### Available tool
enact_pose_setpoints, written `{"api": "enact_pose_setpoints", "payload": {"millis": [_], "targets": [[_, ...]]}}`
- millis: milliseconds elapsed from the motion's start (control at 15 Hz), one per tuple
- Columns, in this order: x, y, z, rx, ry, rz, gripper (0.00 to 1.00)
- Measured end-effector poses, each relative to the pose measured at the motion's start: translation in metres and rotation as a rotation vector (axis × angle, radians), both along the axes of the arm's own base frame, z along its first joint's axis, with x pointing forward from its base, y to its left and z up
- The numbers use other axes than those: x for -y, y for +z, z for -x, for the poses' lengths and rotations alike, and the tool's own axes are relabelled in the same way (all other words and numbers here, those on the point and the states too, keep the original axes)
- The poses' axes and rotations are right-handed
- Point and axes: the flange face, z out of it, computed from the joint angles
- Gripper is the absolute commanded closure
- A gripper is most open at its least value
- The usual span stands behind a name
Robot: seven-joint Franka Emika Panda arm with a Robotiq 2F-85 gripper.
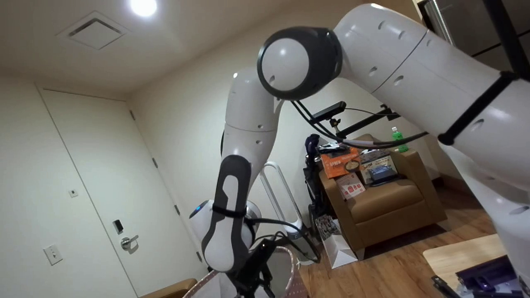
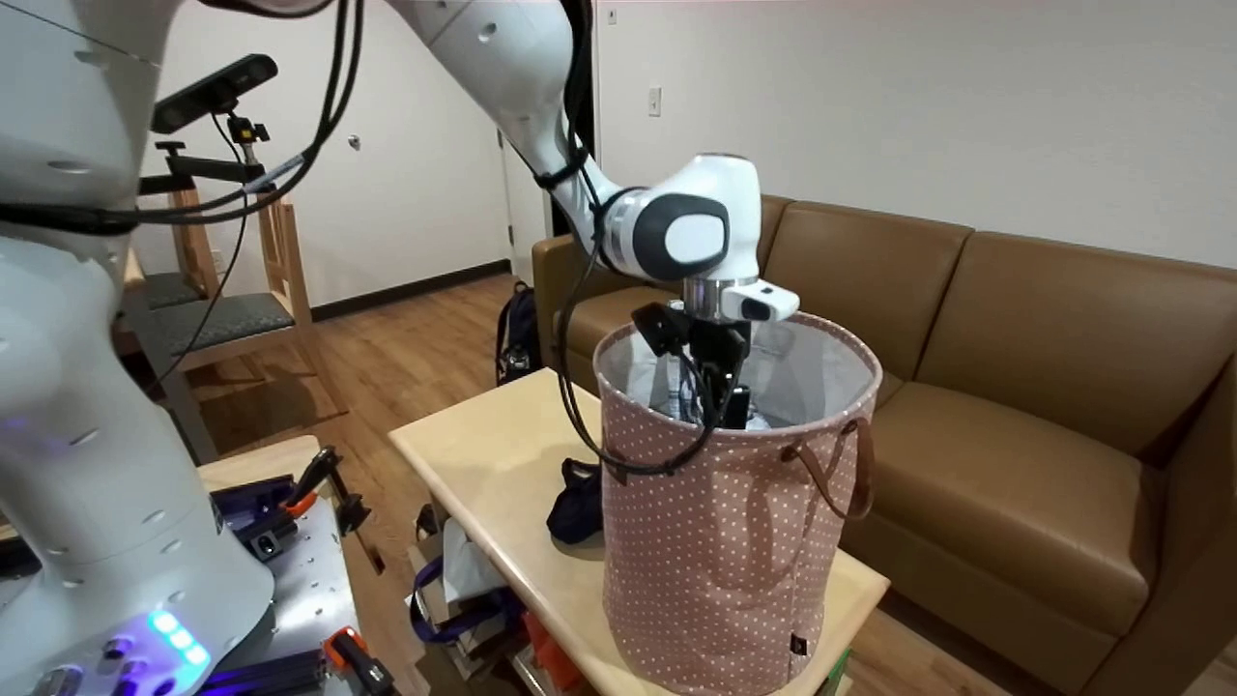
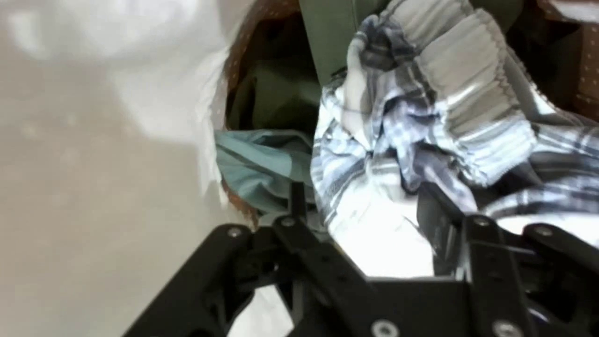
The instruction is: Put the pajama pants into the laundry bin
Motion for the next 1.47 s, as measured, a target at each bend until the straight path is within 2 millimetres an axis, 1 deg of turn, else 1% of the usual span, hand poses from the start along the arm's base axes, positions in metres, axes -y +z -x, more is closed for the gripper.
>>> {"api": "enact_pose_setpoints", "payload": {"millis": [67, 200, 267, 333, 400, 467, 533, 600, 667, 733, 867, 933, 1000, 1067, 1133, 1267, 1333, 1400, 1467], "targets": [[0.001, 0.025, 0.002, 0.024, -0.004, 0.0, 0.01], [-0.003, 0.073, 0.007, 0.091, 0.017, 0.006, 0.0], [-0.01, 0.098, 0.01, 0.124, 0.049, 0.017, 0.0], [-0.02, 0.121, 0.014, 0.156, 0.094, 0.033, 0.0], [-0.036, 0.142, 0.018, 0.183, 0.146, 0.05, 0.0], [-0.054, 0.158, 0.022, 0.204, 0.199, 0.065, 0.0], [-0.074, 0.169, 0.026, 0.22, 0.25, 0.078, 0.0], [-0.09, 0.175, 0.031, 0.224, 0.285, 0.082, 0.0], [-0.1, 0.178, 0.034, 0.224, 0.304, 0.082, 0.0], [-0.103, 0.177, 0.037, 0.222, 0.311, 0.081, 0.0], [-0.104, 0.176, 0.036, 0.224, 0.31, 0.077, 0.0], [-0.109, 0.175, 0.035, 0.227, 0.321, 0.077, 0.0], [-0.119, 0.174, 0.033, 0.227, 0.345, 0.078, 0.0], [-0.138, 0.17, 0.031, 0.222, 0.393, 0.089, 0.0], [-0.161, 0.166, 0.029, 0.216, 0.451, 0.104, 0.0], [-0.215, 0.152, 0.028, 0.202, 0.577, 0.15, 0.0], [-0.238, 0.144, 0.029, 0.195, 0.636, 0.175, 0.0], [-0.259, 0.136, 0.029, 0.189, 0.696, 0.203, 0.0], [-0.275, 0.129, 0.03, 0.182, 0.749, 0.241, 0.0]]}}
